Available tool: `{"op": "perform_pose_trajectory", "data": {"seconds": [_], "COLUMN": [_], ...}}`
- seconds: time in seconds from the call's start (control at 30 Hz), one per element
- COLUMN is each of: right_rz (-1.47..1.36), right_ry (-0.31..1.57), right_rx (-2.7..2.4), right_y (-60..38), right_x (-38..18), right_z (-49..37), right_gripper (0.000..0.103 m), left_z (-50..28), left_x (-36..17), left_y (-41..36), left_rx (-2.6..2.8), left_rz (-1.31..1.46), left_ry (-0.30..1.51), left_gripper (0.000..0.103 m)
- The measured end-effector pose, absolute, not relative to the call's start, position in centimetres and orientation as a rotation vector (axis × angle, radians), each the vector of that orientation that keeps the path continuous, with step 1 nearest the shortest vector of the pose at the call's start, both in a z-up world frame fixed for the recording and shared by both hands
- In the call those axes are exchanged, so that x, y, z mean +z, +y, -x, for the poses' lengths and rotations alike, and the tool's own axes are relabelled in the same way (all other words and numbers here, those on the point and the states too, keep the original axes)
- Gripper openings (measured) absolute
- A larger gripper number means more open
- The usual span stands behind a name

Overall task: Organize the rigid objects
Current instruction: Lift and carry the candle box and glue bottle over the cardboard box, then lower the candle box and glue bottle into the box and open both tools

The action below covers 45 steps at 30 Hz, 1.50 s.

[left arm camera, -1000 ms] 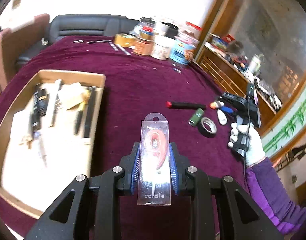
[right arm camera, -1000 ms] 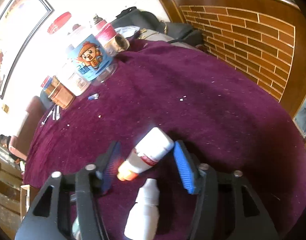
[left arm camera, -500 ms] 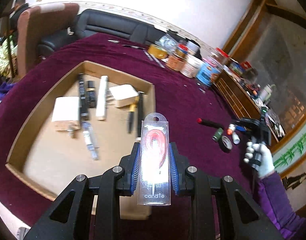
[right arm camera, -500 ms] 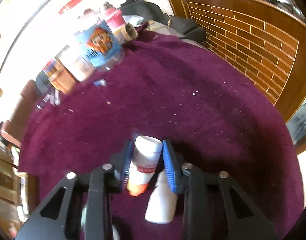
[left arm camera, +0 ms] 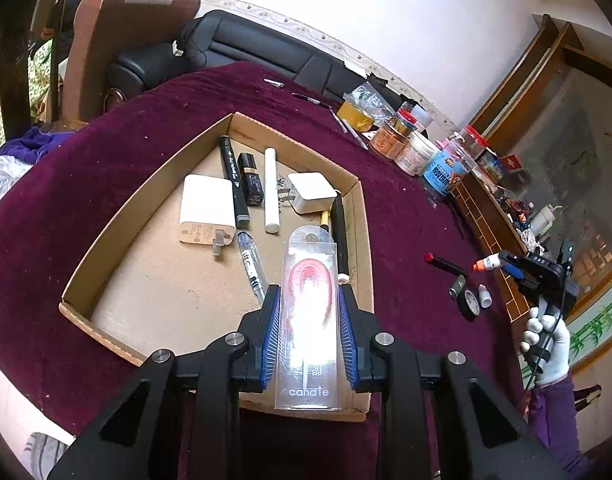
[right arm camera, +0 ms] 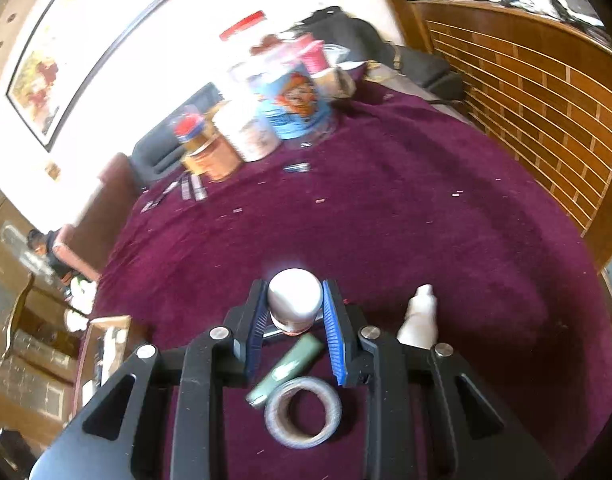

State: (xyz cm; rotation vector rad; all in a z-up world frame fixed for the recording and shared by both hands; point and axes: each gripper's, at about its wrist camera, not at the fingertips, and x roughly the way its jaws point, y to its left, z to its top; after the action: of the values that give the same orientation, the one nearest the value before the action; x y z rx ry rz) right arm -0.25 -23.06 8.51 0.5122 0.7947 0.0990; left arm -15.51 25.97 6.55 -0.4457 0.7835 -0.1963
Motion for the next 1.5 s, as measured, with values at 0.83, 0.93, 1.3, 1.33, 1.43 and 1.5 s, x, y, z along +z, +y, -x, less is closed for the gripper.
{"op": "perform_pose_trajectory", "data": {"seconds": [0.83, 0.93, 1.3, 1.33, 1.43, 1.5], "right_rz": [-0.235, -0.201, -0.15, -0.142, -0.148, -0.161], "right_ry": [1.043, 1.071, 1.189, 1.197, 1.231, 1.257], "right_rx": [0.764, 0.759, 0.713, 0.707, 0.654, 0.639], "right_y": [3.1, 5.0, 10.1, 10.5, 11.1, 11.2], "right_x": [8.2, 7.4, 4.5, 4.3, 3.3, 2.5], "right_z": [4.7, 3.9, -1.3, -1.7, -3.4, -4.3], "right_gripper": [0.025, 0.025, 0.025, 0.025, 0.026, 0.026], "left_z": [7.7, 7.3, 13.9, 14.1, 14.6, 14.8], "left_x": [3.5, 3.3, 6.8, 6.8, 6.5, 6.3], "left_y": [24.7, 25.5, 28.5, 28.8, 30.0, 30.6], "left_rx": [-0.07, -0.045, -0.067, -0.065, -0.059, -0.056], "left_rz": [0.305, 0.334, 0.413, 0.423, 0.458, 0.473], "left_ry": [0.976, 0.969, 0.811, 0.81, 0.819, 0.822], "left_gripper": [0.024, 0.025, 0.048, 0.048, 0.048, 0.048]}}
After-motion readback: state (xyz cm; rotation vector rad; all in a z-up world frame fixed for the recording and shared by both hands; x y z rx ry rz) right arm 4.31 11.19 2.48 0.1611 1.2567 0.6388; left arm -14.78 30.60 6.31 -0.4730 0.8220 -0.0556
